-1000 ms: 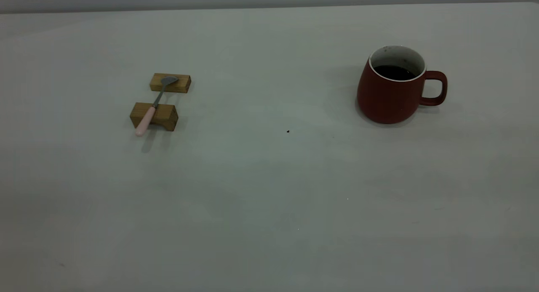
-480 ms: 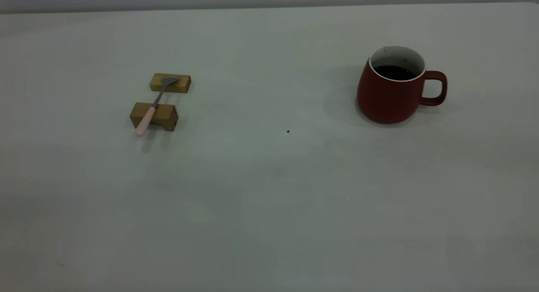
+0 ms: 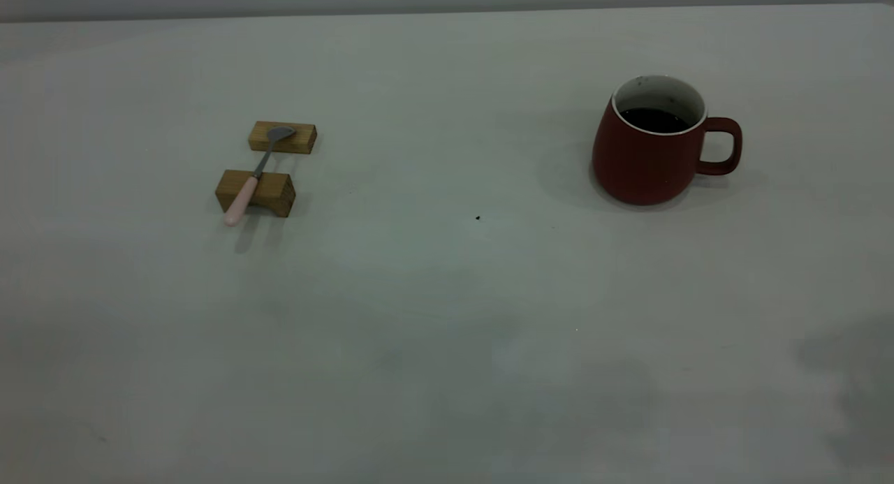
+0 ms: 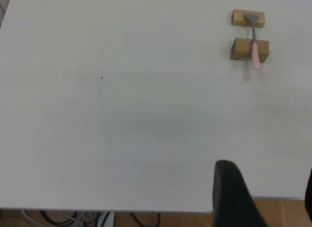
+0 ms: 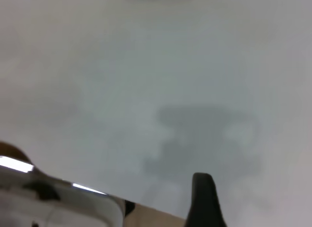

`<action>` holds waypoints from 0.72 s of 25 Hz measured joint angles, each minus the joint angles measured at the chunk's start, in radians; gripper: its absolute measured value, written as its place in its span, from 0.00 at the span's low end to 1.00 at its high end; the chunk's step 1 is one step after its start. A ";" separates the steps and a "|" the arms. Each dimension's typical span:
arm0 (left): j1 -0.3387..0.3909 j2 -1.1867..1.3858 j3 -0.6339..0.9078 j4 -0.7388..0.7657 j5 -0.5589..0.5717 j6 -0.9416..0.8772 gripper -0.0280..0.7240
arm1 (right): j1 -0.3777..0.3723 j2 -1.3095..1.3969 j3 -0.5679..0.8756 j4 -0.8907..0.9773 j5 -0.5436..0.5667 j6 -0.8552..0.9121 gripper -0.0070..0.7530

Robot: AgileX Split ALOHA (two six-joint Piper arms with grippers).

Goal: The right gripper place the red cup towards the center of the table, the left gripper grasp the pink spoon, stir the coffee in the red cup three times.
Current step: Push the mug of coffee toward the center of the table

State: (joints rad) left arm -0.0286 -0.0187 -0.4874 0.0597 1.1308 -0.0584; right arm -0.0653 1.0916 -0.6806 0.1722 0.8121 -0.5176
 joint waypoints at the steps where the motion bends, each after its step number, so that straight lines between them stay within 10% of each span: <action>1: 0.000 0.000 0.000 0.000 0.000 0.000 0.62 | 0.000 0.054 -0.013 0.018 -0.020 -0.036 0.79; 18: 0.000 0.000 0.000 0.000 0.000 0.000 0.62 | 0.216 0.759 -0.329 -0.085 -0.190 -0.221 0.79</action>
State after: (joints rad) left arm -0.0286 -0.0187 -0.4874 0.0597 1.1308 -0.0584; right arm 0.1508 1.8510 -1.0099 0.0868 0.6224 -0.7381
